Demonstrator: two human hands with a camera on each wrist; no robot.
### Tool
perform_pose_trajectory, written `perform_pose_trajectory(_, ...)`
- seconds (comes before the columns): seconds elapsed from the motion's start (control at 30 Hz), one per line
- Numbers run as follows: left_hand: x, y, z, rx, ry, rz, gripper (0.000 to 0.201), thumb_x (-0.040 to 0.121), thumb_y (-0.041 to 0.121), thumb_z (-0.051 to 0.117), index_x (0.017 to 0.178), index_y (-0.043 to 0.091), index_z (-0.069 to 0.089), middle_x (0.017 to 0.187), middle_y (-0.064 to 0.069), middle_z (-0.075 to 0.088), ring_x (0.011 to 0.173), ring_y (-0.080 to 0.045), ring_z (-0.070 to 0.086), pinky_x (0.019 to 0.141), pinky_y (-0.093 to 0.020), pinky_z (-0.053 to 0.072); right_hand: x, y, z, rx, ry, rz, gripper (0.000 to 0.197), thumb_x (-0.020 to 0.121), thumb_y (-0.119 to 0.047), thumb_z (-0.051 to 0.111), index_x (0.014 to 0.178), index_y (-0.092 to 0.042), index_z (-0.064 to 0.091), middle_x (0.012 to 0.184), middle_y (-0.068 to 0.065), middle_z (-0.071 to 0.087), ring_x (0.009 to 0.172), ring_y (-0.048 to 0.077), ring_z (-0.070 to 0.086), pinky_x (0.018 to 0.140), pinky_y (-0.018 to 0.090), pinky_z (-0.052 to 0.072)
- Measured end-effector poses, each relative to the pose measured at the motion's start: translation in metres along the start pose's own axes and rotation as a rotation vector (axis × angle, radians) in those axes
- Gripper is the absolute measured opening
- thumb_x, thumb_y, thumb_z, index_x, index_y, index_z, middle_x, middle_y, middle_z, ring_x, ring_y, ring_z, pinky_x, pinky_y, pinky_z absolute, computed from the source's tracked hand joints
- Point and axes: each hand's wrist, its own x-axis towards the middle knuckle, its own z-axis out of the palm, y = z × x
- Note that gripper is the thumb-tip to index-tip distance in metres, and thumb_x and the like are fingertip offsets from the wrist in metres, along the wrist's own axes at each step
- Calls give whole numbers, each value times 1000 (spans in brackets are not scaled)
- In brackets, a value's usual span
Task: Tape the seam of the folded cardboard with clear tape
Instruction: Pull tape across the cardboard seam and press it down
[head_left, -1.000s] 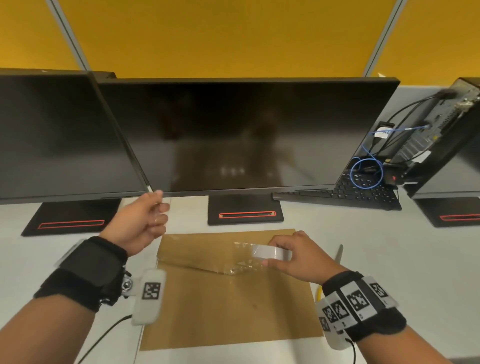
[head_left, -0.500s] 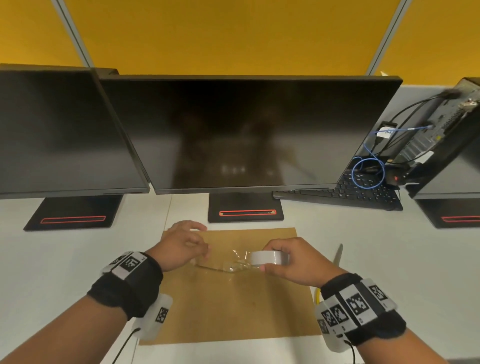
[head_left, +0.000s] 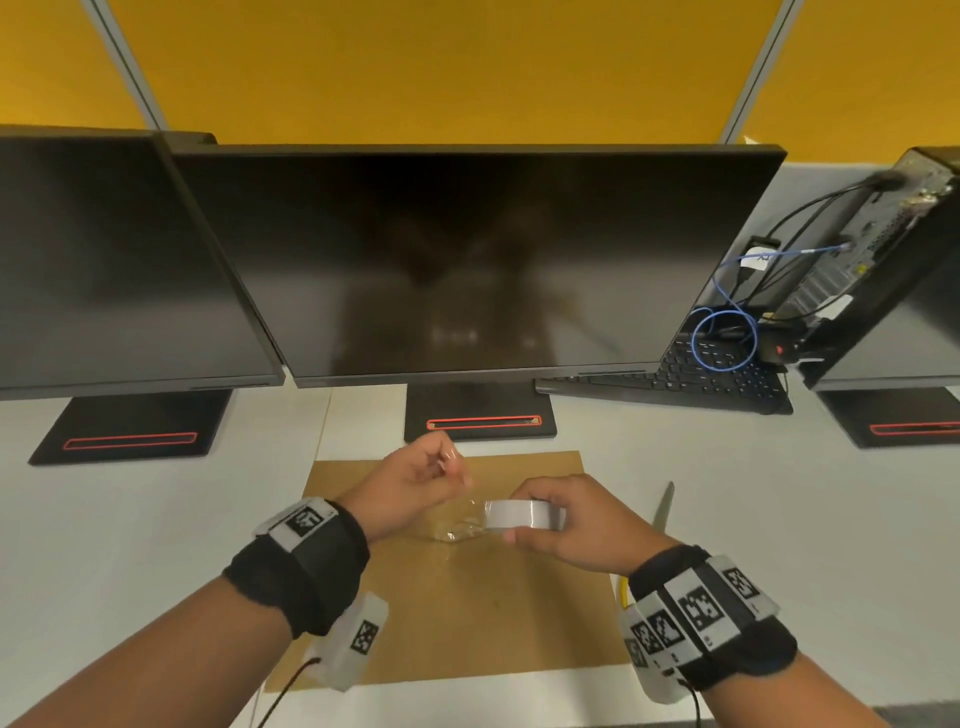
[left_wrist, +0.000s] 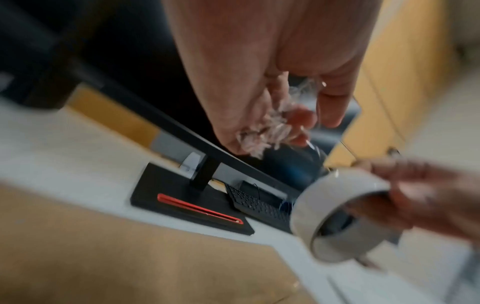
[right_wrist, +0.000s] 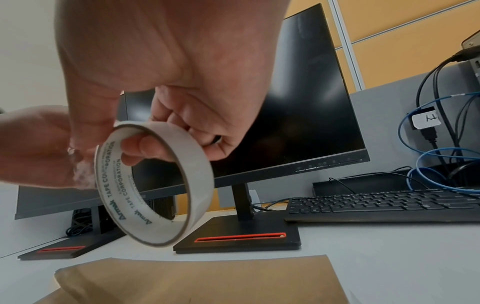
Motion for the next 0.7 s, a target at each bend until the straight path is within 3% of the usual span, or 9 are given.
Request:
perform_pose_trajectory(0.07, 1, -8, 3, 300, -64, 38, 14, 81, 36, 64, 82, 24, 57, 91, 7, 67, 75, -7, 54, 76, -31, 49, 0, 2, -1, 0, 13, -18, 24, 79, -45, 71, 94, -26, 68, 86, -8, 69, 79, 6, 62, 75, 29, 52)
perform_pose_trajectory(0.17, 3, -20, 7, 522, -70, 60, 32, 73, 60, 55, 82, 30, 55, 77, 0, 64, 71, -17, 54, 70, -38, 48, 0, 3, 0, -15, 11, -43, 24, 84, -45, 65, 96, -25, 70, 87, -11, 70, 79, 4, 61, 76, 27, 51)
perform_pose_trajectory(0.23, 6, -24, 10, 594, -31, 57, 35, 71, 64, 53, 81, 30, 54, 70, 3, 60, 68, -14, 51, 63, -31, 43, 0, 5, 2, -17, 16, -35, 23, 88, -44, 60, 98, -25, 69, 89, -13, 69, 81, 4, 61, 78, 28, 50)
perform_pose_trajectory(0.33, 8, -21, 15, 666, -10, 76, 19, 82, 51, 59, 80, 32, 55, 77, 13, 55, 72, -10, 52, 68, -22, 35, 1, 12, 6, -26, 15, -11, 21, 90, -42, 56, 100, -28, 68, 92, -16, 66, 85, 6, 61, 81, 29, 50)
perform_pose_trajectory(0.43, 9, -21, 18, 613, -39, 72, 14, 86, 42, 58, 75, 34, 56, 80, 15, 55, 79, -11, 54, 77, -27, 43, 2, 18, 6, -52, 12, 22, 24, 91, -46, 54, 103, -30, 67, 97, -16, 66, 89, 6, 61, 83, 30, 50)
perform_pose_trajectory(0.47, 9, -19, 18, 555, -43, 87, 15, 87, 38, 59, 73, 33, 56, 78, 14, 56, 78, -10, 53, 77, -28, 45, 3, 21, 5, -62, 26, 37, 26, 91, -47, 53, 105, -30, 67, 100, -15, 68, 90, 7, 61, 84, 31, 50)
perform_pose_trajectory(0.57, 8, -10, 21, 385, -45, 138, 18, 89, 22, 61, 72, 26, 56, 73, 16, 55, 71, -3, 49, 70, -16, 41, 4, 25, 0, -99, 69, 91, 32, 91, -53, 50, 109, -32, 67, 107, -14, 69, 94, 9, 63, 88, 32, 51)
perform_pose_trajectory(0.7, 15, -13, 18, 351, -48, 57, 18, 91, 28, 56, 79, 15, 56, 76, 8, 54, 73, -7, 47, 75, -25, 42, 1, 23, -7, -9, 42, 114, 27, 89, -47, 58, 110, -31, 64, 110, -15, 65, 100, 4, 58, 88, 20, 46)
